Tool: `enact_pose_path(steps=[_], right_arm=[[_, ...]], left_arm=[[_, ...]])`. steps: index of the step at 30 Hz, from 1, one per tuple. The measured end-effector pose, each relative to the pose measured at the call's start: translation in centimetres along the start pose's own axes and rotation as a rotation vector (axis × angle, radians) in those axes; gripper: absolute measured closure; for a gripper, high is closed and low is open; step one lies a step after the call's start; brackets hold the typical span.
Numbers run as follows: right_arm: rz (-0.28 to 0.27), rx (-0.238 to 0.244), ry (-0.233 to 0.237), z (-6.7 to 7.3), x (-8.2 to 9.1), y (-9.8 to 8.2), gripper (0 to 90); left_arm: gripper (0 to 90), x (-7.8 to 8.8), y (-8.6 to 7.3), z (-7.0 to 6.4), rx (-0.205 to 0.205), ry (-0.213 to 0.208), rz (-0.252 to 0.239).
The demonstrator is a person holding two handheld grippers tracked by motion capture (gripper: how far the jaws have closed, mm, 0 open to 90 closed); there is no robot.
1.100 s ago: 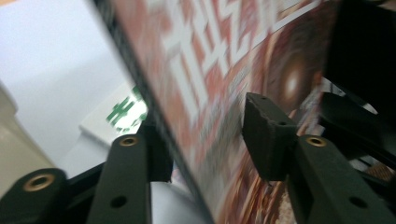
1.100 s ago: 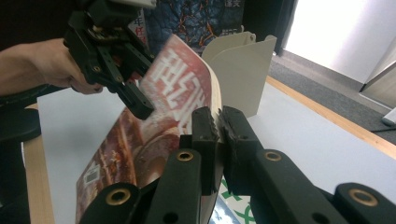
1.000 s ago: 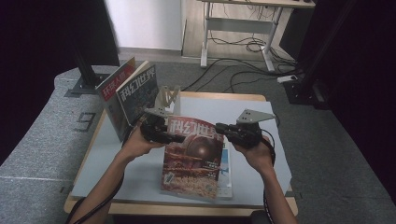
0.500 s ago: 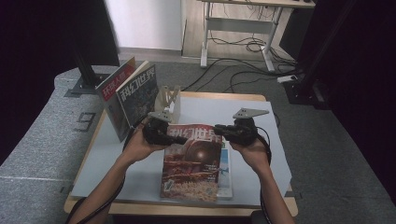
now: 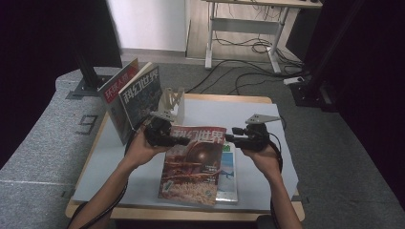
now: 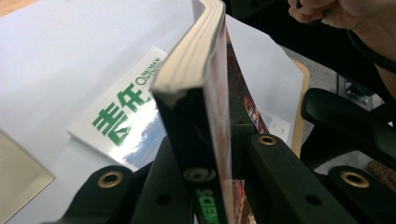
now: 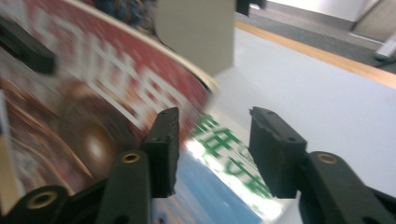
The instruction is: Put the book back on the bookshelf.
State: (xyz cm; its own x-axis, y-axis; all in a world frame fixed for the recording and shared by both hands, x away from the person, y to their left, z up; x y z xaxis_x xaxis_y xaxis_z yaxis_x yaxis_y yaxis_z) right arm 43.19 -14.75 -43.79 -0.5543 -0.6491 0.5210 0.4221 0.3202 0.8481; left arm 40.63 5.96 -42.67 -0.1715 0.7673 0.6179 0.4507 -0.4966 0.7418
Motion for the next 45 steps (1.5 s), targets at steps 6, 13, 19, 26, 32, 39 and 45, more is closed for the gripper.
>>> enact_pose_path(steps=[6, 13, 19, 26, 32, 39, 45], right_arm=[[0.058, -0.03, -0.064, -2.2, -0.5, -2.9, 40.4], [0.142, -0.077, -0.123, -4.5, -2.1, -7.5, 28.5], [0.17, -0.14, -0.159, -5.9, -2.8, -10.9, 21.5], [0.193, -0.172, -0.226, -7.0, -2.9, -13.9, 14.6], [0.209, -0.163, -0.3, -7.7, -2.7, -15.4, 13.2], [0.19, -0.118, -0.334, -7.6, -2.9, -15.9, 10.8], [0.184, -0.108, -0.341, -7.5, -3.0, -16.0, 9.7]], left_arm=[[84.1, 0.7, 0.0, 0.7, 0.025, 0.042, -0.011], [84.3, 2.5, 0.6, 1.8, 0.035, 0.136, -0.051], [84.3, 3.4, 0.6, 2.1, 0.028, 0.183, -0.065], [84.2, 4.0, 0.7, 2.5, 0.032, 0.225, -0.079], [84.3, 5.1, 1.0, 2.7, 0.037, 0.263, -0.094], [84.3, 6.6, 1.2, 3.0, 0.049, 0.305, -0.125], [84.3, 8.0, 1.2, 3.3, 0.069, 0.323, -0.151]])
Point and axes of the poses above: each handheld gripper's, and its own axes: x roughly backward along the jaws, y roughly out of its top, z roughly to its left, the point moved 9 cm from there along -x, roughly forward along the jaws, and after that the axes turned 2 degrees about x, right-handed, at the moved point
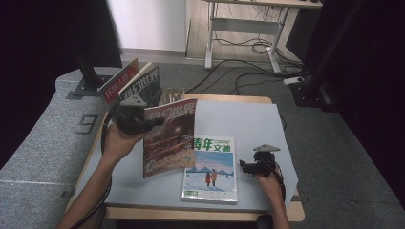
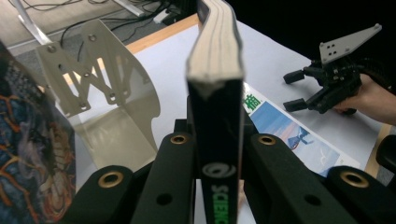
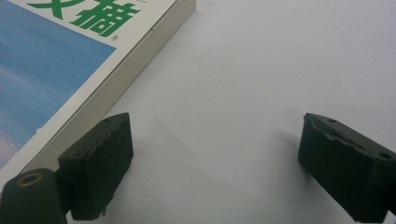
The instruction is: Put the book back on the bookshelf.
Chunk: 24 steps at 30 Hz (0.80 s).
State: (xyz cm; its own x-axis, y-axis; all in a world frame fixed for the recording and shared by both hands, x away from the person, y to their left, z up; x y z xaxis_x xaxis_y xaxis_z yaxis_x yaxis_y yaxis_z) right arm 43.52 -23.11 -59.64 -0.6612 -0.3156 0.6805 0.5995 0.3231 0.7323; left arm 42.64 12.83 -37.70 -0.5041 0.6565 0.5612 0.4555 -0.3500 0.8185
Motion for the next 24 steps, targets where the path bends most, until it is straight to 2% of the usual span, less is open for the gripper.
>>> enact_pose_path(steps=[9, 11, 24], right_arm=[[-0.001, -0.001, 0.002, 0.0, 0.0, 0.0, 9.7], [-0.002, -0.001, 0.002, 0.0, 0.0, 0.0, 9.7], [-0.002, -0.002, 0.003, 0.0, 0.0, 0.0, 9.6]], left_arm=[[84.3, 2.1, 0.7, 0.6, 0.031, 0.025, -0.051], [84.3, 2.5, 0.8, 0.9, 0.019, 0.071, -0.049], [84.3, 4.2, 0.1, 3.4, 0.023, 0.205, -0.056]])
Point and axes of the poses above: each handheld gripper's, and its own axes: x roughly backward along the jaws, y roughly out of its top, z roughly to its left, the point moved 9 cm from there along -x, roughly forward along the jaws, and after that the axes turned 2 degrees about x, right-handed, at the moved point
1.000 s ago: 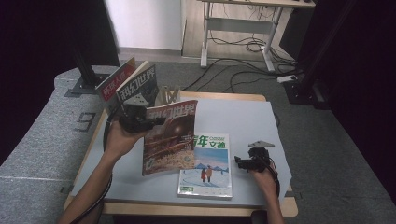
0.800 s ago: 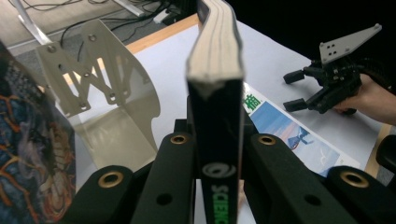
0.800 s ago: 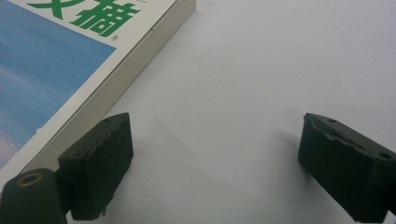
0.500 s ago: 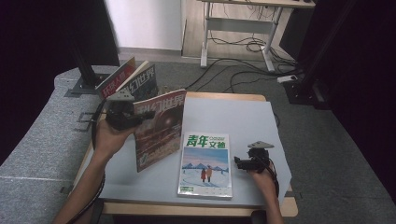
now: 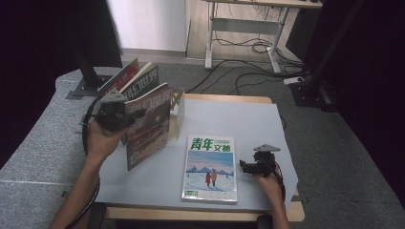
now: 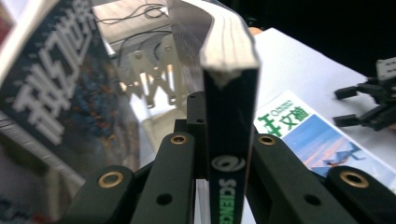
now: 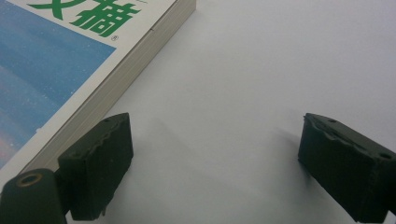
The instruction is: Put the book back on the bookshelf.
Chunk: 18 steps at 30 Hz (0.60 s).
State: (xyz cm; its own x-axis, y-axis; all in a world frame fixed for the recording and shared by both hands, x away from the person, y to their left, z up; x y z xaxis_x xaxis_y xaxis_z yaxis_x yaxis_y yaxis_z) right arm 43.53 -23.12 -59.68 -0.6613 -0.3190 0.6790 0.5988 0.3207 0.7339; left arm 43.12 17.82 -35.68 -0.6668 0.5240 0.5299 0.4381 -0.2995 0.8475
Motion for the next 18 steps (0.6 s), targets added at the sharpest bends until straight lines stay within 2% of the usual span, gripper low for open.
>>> enact_pose_path(steps=[3, 6, 8, 18], right_arm=[[0.0, -0.001, 0.0, 0.0, 0.0, 0.0, 9.6], [0.0, -0.001, 0.0, 0.0, 0.0, 0.0, 9.6], [0.0, -0.001, 0.001, 0.0, 0.0, 0.0, 9.6], [0.0, -0.001, 0.001, 0.0, 0.0, 0.0, 9.6]], left_arm=[[84.3, 0.4, -0.1, 0.7, 0.0, 0.035, -0.01], [84.3, 0.7, -0.1, 0.9, 0.001, 0.047, -0.016], [84.3, 1.1, -0.1, 1.5, 0.007, 0.075, -0.032], [84.3, 1.7, -0.1, 2.8, 0.011, 0.15, -0.043]])
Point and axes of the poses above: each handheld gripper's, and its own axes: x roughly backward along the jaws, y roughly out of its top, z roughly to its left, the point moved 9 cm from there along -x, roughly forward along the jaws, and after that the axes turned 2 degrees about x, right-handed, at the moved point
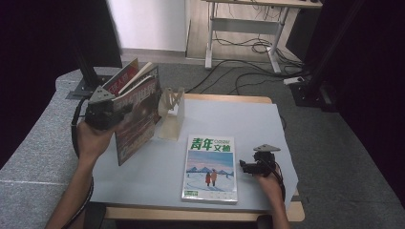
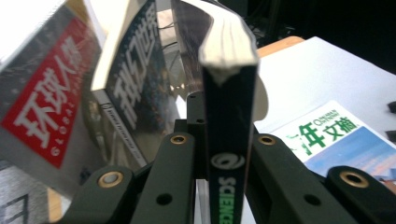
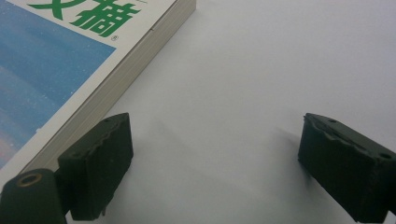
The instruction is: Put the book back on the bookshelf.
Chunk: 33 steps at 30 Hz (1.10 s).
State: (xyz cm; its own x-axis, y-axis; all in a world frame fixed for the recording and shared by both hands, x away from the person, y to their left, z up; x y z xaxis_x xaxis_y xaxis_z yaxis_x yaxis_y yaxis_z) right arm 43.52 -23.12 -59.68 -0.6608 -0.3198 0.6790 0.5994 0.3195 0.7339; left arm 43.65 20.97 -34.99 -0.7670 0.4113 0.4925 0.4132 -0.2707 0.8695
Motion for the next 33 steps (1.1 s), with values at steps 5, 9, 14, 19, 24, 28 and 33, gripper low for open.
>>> enact_pose_path(steps=[5, 9, 14, 19, 24, 28, 33], right_arm=[[0.0, -0.001, 0.0, 0.0, 0.0, 0.0, 9.6], [0.0, -0.001, 0.0, 0.0, 0.0, 0.0, 9.6], [0.001, 0.0, 0.0, 0.0, 0.0, 0.0, 9.6], [0.001, 0.0, 0.001, 0.0, 0.0, 0.0, 9.6], [0.002, 0.001, 0.001, 0.0, 0.0, 0.0, 9.6], [0.002, 0.0, 0.001, 0.0, 0.0, 0.0, 9.6], [0.002, 0.0, 0.001, 0.0, 0.0, 0.0, 9.6]], left_arm=[[84.3, -0.2, 0.1, 0.5, 0.018, 0.021, -0.014], [84.3, -0.5, 0.4, 0.8, 0.034, 0.028, -0.035], [84.3, -1.2, 0.8, 0.9, 0.039, 0.041, -0.052], [84.3, -1.9, 1.1, 0.9, 0.058, 0.045, -0.071], [84.3, -2.8, 1.2, 1.1, 0.079, 0.052, -0.086], [84.3, -3.5, 1.2, 1.1, 0.089, 0.065, -0.097], [84.2, -4.3, 1.4, 0.9, 0.086, 0.068, -0.104]])
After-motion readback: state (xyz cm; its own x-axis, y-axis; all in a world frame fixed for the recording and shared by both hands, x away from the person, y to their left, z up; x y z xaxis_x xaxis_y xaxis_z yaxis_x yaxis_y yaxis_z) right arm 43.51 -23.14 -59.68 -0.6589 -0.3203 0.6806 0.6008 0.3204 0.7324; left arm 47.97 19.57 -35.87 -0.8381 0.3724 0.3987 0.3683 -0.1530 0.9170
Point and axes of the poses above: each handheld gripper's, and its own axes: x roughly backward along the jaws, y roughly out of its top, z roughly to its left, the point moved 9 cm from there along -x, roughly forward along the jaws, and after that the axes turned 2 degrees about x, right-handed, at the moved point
